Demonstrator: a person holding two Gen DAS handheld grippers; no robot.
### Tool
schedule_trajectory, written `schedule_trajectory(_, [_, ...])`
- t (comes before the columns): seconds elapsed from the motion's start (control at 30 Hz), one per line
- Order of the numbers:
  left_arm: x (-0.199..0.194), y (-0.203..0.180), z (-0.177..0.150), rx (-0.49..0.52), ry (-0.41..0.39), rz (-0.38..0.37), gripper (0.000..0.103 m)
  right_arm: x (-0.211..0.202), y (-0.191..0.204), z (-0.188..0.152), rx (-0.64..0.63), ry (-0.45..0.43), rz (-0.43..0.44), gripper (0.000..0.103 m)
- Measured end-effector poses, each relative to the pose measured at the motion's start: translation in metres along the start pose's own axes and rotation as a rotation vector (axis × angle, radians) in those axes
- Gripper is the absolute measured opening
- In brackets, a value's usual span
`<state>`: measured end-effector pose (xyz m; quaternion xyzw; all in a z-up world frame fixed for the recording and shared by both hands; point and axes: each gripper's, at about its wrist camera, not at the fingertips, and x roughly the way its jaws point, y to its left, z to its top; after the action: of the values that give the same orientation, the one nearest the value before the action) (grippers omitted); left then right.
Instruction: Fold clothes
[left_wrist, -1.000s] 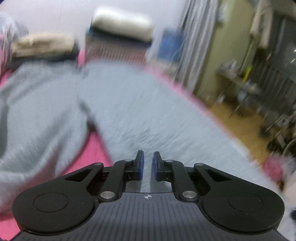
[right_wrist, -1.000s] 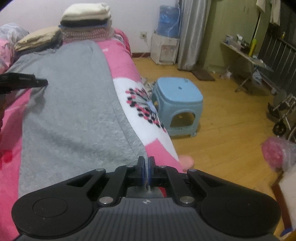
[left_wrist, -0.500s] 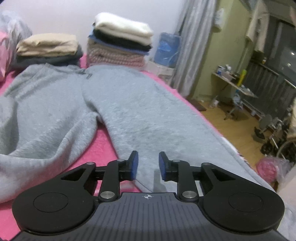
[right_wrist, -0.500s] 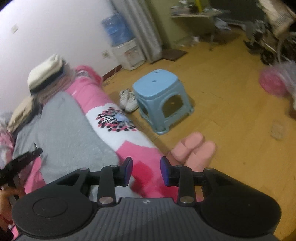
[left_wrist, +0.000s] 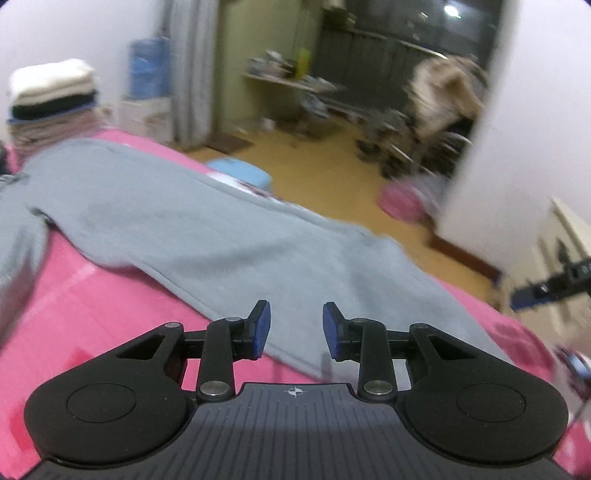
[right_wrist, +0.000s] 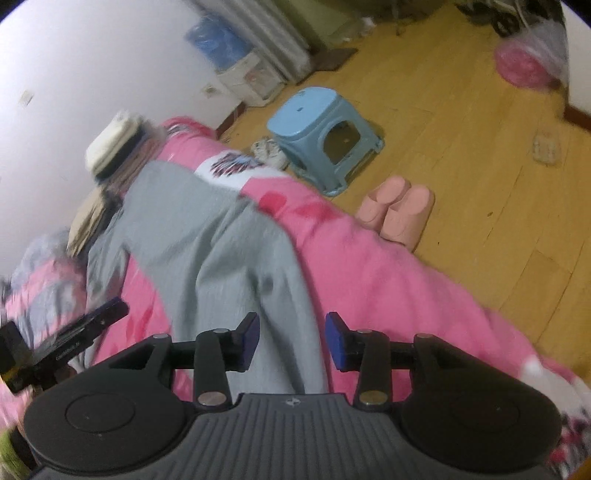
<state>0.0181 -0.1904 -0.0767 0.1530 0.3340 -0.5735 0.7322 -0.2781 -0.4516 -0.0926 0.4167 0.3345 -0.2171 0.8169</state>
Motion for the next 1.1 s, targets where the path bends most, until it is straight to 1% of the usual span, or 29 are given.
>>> schedule_trajectory(0.07, [0.000, -0.014, -0.010, 0.005, 0.040, -0.026, 0.031, -0.010, 0.013, -0.022, -0.124, 0.006, -0.008, 0.048])
schedule_trajectory(0.17, [0.004, -0.027, -0.019, -0.019, 0.091, -0.051, 0.031, -0.013, 0.036, -0.059, -0.349, 0.019, -0.047, 0.048])
schedule_trajectory(0.2, [0.004, -0.033, -0.022, -0.013, 0.101, -0.060, 0.031, -0.012, 0.043, -0.072, -0.426, 0.016, -0.067, 0.048])
schedule_trajectory(0.27, [0.005, -0.045, -0.027, 0.021, 0.114, -0.074, 0.031, -0.007, 0.049, -0.090, -0.516, 0.005, -0.113, 0.045])
schedule_trajectory(0.3, [0.005, -0.053, -0.030, 0.061, 0.111, -0.080, 0.031, -0.004, 0.052, -0.098, -0.553, -0.001, -0.137, 0.043])
schedule_trajectory(0.33, [0.003, -0.061, -0.032, 0.105, 0.105, -0.086, 0.031, -0.001, 0.052, -0.101, -0.566, -0.004, -0.151, 0.036])
schedule_trajectory(0.37, [0.002, -0.070, -0.034, 0.150, 0.100, -0.092, 0.031, 0.003, 0.051, -0.102, -0.563, -0.004, -0.158, 0.013])
schedule_trajectory(0.4, [-0.001, -0.078, -0.037, 0.181, 0.100, -0.099, 0.031, 0.003, 0.051, -0.102, -0.549, -0.008, -0.147, 0.005])
schedule_trajectory(0.43, [-0.003, -0.085, -0.040, 0.206, 0.102, -0.106, 0.031, 0.002, 0.052, -0.100, -0.528, -0.014, -0.125, 0.004])
schedule_trajectory(0.47, [-0.005, -0.089, -0.041, 0.205, 0.110, -0.118, 0.031, 0.000, 0.054, -0.098, -0.524, -0.023, -0.097, 0.004])
schedule_trajectory(0.53, [-0.003, -0.084, -0.042, 0.092, 0.147, -0.180, 0.032, -0.005, 0.061, -0.097, -0.549, -0.043, -0.035, 0.004])
schedule_trajectory(0.57, [-0.001, -0.078, -0.043, 0.003, 0.170, -0.224, 0.032, -0.006, 0.067, -0.098, -0.573, -0.049, -0.002, 0.004])
schedule_trajectory(0.63, [0.009, -0.054, -0.048, -0.276, 0.226, -0.338, 0.034, -0.003, 0.079, -0.103, -0.632, -0.052, 0.066, 0.004])
schedule_trajectory(0.67, [0.015, -0.041, -0.053, -0.431, 0.252, -0.386, 0.034, 0.001, 0.085, -0.107, -0.660, -0.048, 0.084, 0.004])
schedule_trajectory(0.7, [0.021, -0.030, -0.060, -0.561, 0.277, -0.420, 0.034, 0.006, 0.090, -0.111, -0.688, -0.042, 0.091, 0.004])
schedule_trajectory(0.73, [0.028, -0.020, -0.066, -0.679, 0.301, -0.448, 0.034, 0.012, 0.095, -0.115, -0.715, -0.036, 0.098, 0.004])
schedule_trajectory(0.77, [0.032, -0.014, -0.070, -0.730, 0.317, -0.457, 0.035, 0.017, 0.099, -0.119, -0.735, -0.032, 0.105, 0.004])
schedule_trajectory(0.8, [0.035, -0.013, -0.071, -0.724, 0.329, -0.445, 0.035, 0.023, 0.102, -0.122, -0.749, -0.031, 0.112, 0.004])
schedule_trajectory(0.83, [0.037, -0.013, -0.071, -0.706, 0.341, -0.427, 0.037, 0.029, 0.105, -0.126, -0.761, -0.033, 0.123, 0.004])
schedule_trajectory(0.87, [0.039, -0.014, -0.072, -0.687, 0.353, -0.419, 0.040, 0.033, 0.108, -0.128, -0.773, -0.039, 0.136, 0.004])
schedule_trajectory(0.9, [0.042, -0.015, -0.074, -0.678, 0.362, -0.415, 0.041, 0.037, 0.111, -0.131, -0.783, -0.043, 0.147, 0.004])
schedule_trajectory(0.97, [0.046, -0.017, -0.078, -0.671, 0.372, -0.402, 0.049, 0.044, 0.118, -0.135, -0.796, -0.047, 0.173, 0.004])
schedule_trajectory(1.03, [0.051, -0.015, -0.085, -0.703, 0.392, -0.385, 0.049, 0.048, 0.121, -0.140, -0.802, -0.041, 0.198, 0.005])
schedule_trajectory(1.1, [0.057, -0.013, -0.092, -0.742, 0.414, -0.372, 0.047, 0.047, 0.121, -0.143, -0.804, -0.023, 0.196, 0.007])
